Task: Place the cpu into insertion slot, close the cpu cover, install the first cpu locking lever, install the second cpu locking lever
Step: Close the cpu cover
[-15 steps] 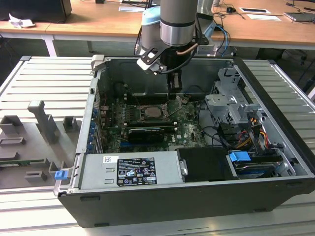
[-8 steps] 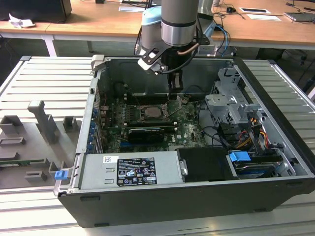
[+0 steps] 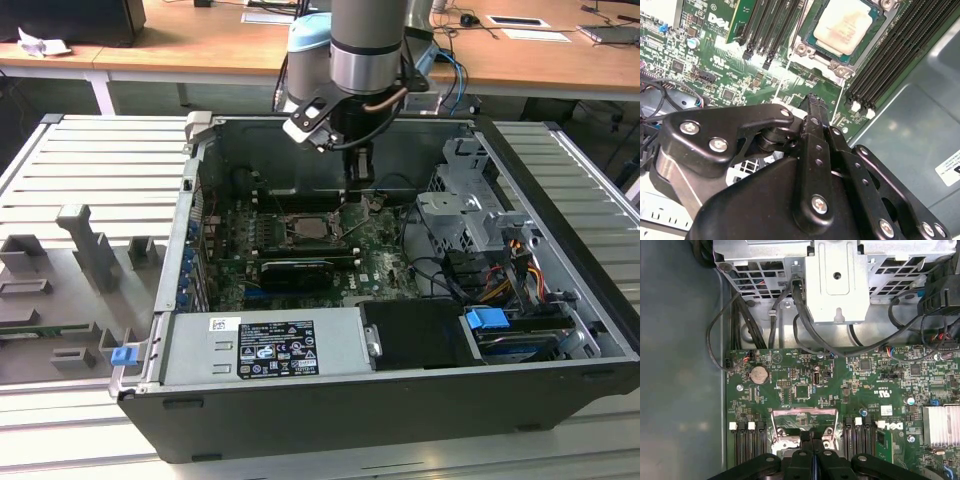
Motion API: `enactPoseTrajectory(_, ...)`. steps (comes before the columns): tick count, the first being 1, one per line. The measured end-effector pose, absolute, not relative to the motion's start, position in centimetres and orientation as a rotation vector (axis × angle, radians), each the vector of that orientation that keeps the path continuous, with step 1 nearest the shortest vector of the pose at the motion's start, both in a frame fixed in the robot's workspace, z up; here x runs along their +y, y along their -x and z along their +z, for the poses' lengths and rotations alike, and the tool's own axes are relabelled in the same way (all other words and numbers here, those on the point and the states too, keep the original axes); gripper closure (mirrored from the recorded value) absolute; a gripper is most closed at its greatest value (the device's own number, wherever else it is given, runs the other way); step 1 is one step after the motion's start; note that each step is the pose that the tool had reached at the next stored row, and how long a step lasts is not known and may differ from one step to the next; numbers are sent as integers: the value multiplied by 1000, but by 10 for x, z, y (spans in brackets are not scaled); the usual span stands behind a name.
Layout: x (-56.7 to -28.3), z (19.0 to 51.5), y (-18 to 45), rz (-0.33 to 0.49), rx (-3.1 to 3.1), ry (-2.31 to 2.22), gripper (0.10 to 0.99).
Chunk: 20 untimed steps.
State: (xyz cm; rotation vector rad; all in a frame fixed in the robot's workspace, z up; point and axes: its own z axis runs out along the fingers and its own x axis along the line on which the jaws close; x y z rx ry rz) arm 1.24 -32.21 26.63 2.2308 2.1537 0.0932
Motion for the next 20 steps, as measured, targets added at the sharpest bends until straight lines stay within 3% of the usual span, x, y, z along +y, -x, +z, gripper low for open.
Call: enactPoseTrajectory(20,-322,266,-27,93,2154,-2231,980)
